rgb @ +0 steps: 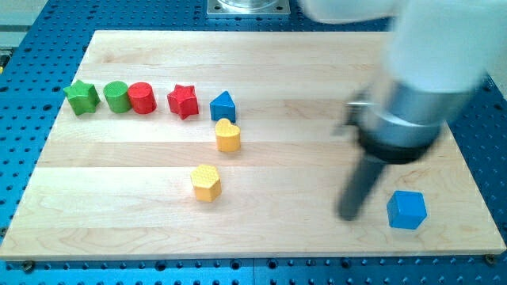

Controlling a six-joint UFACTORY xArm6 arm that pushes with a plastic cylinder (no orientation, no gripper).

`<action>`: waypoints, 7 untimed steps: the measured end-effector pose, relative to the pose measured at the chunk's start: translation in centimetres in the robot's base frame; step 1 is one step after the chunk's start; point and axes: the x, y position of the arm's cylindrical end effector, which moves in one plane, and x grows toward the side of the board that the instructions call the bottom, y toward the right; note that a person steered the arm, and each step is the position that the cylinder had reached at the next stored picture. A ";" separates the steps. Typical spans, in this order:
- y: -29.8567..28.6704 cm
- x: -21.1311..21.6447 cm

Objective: Move the triangle diagonally to the heart

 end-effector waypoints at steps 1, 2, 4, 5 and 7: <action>-8.3 1.6; -19.7 1.8; -20.2 -12.1; -15.8 -14.6; -11.0 -17.4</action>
